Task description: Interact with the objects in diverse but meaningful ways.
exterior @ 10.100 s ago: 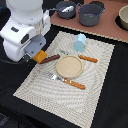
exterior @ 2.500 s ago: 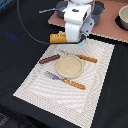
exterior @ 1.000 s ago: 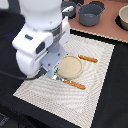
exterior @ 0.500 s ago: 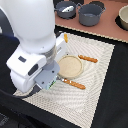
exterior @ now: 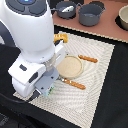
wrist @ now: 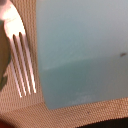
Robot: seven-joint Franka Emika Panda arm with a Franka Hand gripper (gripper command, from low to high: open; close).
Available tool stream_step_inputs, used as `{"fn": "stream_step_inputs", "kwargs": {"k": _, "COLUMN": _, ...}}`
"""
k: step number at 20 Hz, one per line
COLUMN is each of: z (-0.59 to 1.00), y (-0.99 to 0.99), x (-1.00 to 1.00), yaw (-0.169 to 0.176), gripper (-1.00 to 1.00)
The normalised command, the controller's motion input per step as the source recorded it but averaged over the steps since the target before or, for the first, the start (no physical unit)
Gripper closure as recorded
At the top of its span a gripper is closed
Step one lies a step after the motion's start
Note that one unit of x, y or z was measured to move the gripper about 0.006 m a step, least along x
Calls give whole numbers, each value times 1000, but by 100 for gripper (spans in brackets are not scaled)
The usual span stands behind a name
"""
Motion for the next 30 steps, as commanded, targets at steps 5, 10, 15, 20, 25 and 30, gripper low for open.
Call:
{"fn": "stream_step_inputs", "kwargs": {"k": 5, "z": 974, "y": 214, "x": 149, "yaw": 15, "gripper": -100}}
{"fn": "stream_step_inputs", "kwargs": {"k": 10, "z": 286, "y": 559, "x": -66, "yaw": 107, "gripper": -100}}
{"fn": "stream_step_inputs", "kwargs": {"k": 15, "z": -142, "y": 569, "x": -398, "yaw": 123, "gripper": -100}}
{"fn": "stream_step_inputs", "kwargs": {"k": 20, "z": -388, "y": 513, "x": -631, "yaw": 96, "gripper": -100}}
{"fn": "stream_step_inputs", "kwargs": {"k": 25, "z": -435, "y": 402, "x": -840, "yaw": 75, "gripper": -100}}
{"fn": "stream_step_inputs", "kwargs": {"k": 30, "z": -366, "y": 325, "x": -981, "yaw": 15, "gripper": -100}}
